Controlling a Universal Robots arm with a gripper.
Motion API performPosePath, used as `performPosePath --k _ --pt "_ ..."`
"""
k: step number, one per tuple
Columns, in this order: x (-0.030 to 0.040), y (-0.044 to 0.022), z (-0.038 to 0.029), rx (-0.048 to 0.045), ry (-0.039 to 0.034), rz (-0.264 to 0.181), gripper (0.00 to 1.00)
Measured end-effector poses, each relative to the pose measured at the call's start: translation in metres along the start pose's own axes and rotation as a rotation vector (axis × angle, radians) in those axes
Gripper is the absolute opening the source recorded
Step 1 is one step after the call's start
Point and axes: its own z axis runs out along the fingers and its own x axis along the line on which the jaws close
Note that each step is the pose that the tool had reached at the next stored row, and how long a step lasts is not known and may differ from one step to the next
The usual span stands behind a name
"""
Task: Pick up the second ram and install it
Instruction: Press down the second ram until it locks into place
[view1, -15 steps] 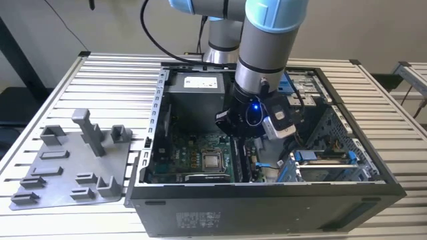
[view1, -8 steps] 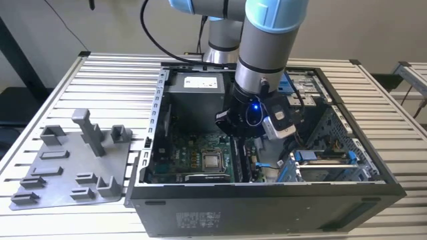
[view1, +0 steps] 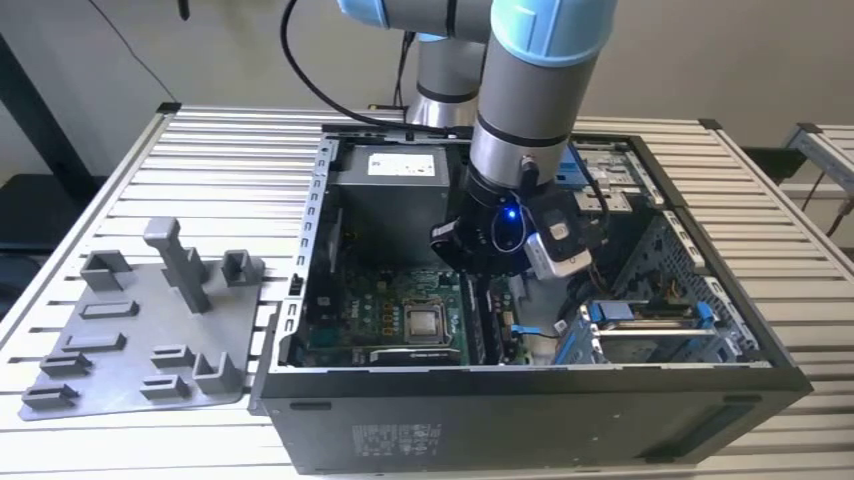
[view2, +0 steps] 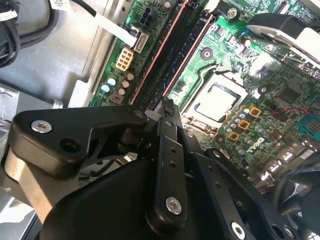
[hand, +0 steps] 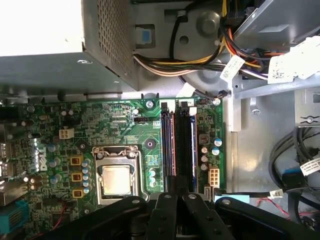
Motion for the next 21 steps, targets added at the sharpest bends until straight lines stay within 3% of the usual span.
performPosePath --k 21 --pt "0.0004 0.0000 0.0001 0.0029 0.0036 -0.358 0.11"
